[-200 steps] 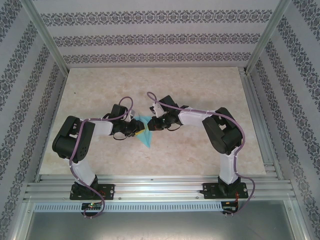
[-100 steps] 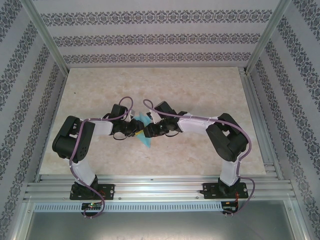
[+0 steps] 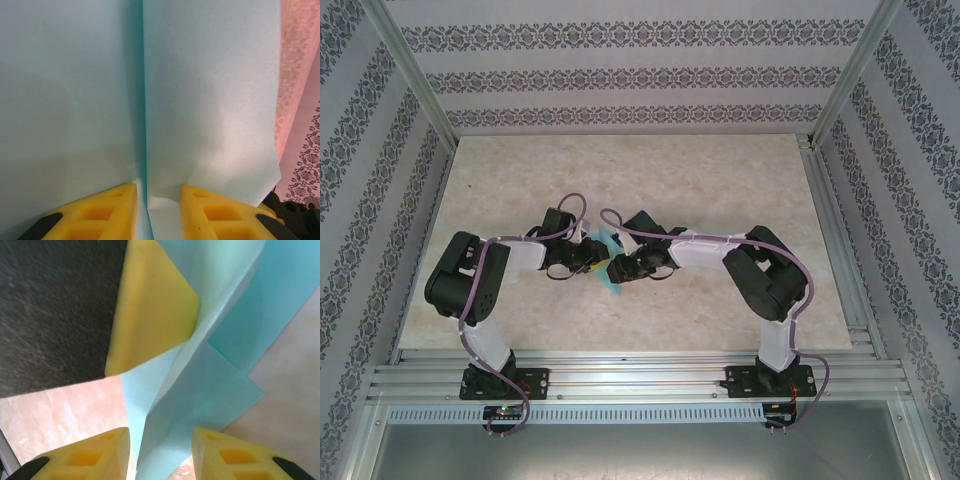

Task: Fold a paper plane with a square sheet of paper (fold left side to right side)
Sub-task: Fourth fold the wing at the center of the table.

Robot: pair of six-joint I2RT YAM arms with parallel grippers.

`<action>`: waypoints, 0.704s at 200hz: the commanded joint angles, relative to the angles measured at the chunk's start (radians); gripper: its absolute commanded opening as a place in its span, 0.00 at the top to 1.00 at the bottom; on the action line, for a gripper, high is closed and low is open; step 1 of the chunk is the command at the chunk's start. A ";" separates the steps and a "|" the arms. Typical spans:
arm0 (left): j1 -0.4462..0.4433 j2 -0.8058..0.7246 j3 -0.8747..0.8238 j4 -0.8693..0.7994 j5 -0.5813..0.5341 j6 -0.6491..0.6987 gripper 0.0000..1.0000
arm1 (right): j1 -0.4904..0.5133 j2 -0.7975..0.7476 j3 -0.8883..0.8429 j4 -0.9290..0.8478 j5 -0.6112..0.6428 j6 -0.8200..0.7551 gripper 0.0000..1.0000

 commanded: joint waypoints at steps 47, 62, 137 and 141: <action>-0.006 0.029 -0.002 -0.074 -0.071 0.041 0.72 | 0.018 0.024 0.034 0.021 -0.015 0.010 0.79; -0.005 0.027 -0.001 -0.076 -0.073 0.043 0.72 | 0.017 0.025 0.033 0.025 -0.022 0.009 0.85; -0.005 0.024 -0.006 -0.076 -0.073 0.043 0.72 | -0.014 0.025 0.015 0.071 -0.093 0.003 0.94; -0.006 0.024 -0.007 -0.076 -0.073 0.043 0.72 | -0.017 0.028 0.012 0.074 -0.096 0.004 0.93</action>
